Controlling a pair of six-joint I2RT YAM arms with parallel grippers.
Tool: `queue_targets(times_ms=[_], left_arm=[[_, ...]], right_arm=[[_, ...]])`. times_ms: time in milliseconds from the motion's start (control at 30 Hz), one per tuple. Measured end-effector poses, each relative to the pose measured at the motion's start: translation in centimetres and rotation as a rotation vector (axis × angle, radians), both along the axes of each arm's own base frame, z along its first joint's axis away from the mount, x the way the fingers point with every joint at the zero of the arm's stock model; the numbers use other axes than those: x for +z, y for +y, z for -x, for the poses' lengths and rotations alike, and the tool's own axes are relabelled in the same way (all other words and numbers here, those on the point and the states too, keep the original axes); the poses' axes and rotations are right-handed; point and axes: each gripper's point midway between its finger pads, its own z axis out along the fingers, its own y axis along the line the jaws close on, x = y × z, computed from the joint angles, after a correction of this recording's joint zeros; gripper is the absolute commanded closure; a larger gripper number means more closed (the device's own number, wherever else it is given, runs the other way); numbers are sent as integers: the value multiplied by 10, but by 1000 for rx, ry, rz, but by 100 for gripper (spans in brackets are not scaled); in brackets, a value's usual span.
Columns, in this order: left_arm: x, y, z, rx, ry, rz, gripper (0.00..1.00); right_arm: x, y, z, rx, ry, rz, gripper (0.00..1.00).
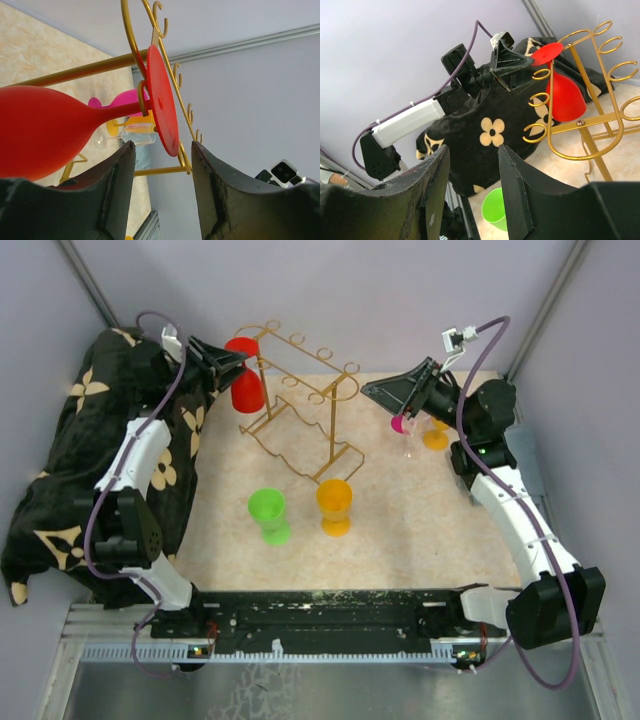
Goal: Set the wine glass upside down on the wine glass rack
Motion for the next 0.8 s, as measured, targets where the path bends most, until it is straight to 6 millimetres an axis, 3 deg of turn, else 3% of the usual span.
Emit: queue_targets(times_ms=[233, 333, 567, 800], left_arm=[[6, 1, 14, -1, -8, -38, 43], [13, 1, 25, -1, -27, -67, 43], [29, 7, 48, 29, -75, -151, 41], [33, 10, 61, 42, -93, -203, 41]], right_arm=[[-15, -3, -11, -51, 34, 43, 56], [-29, -9, -26, -138, 99, 105, 56], [-26, -49, -73, -451, 136, 285, 56], [-55, -83, -112, -646, 220, 478, 57]])
